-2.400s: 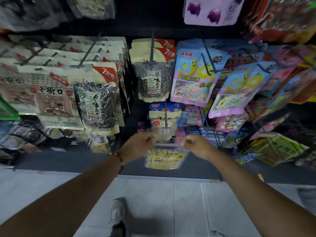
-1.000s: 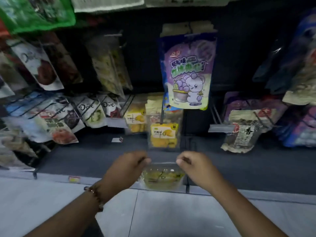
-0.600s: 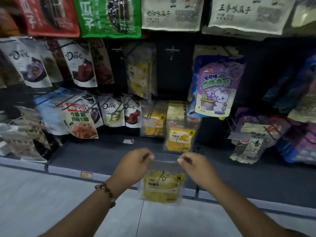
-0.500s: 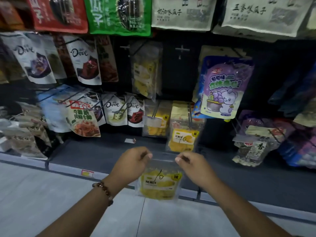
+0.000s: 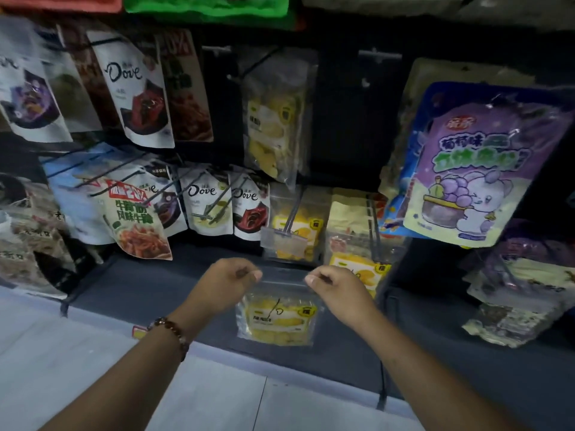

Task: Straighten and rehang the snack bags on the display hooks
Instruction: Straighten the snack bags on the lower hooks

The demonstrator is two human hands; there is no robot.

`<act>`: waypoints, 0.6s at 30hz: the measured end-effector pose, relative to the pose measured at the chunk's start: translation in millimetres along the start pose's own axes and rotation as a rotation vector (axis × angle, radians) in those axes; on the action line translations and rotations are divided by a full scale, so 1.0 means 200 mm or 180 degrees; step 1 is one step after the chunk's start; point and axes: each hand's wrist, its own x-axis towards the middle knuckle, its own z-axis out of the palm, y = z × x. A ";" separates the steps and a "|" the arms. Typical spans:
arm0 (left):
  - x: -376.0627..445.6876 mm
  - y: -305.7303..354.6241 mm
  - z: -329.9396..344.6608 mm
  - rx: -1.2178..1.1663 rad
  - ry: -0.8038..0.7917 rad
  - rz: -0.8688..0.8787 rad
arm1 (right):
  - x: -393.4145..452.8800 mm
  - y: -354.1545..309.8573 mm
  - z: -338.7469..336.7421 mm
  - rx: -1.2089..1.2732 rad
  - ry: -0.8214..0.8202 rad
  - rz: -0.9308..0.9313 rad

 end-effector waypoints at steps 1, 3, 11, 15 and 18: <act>0.04 -0.02 0.01 0.0008 -0.0025 0.0033 | 0.04 0.02 0.01 0.0012 0.0023 0.0028; 0.11 -0.04 0.01 0.0044 -0.0046 0.0077 | 0.12 0.04 0.01 0.0023 0.0138 0.0063; 0.32 -0.01 -0.08 -0.0096 0.0442 0.0742 | 0.29 -0.03 0.00 -0.0101 0.0621 -0.0504; 0.39 -0.06 -0.08 -0.0560 0.0317 0.0697 | 0.35 -0.01 0.01 -0.0034 0.0606 -0.0499; 0.40 -0.05 -0.07 -0.0789 0.0070 0.0794 | 0.34 0.00 -0.01 0.0000 0.0651 -0.0622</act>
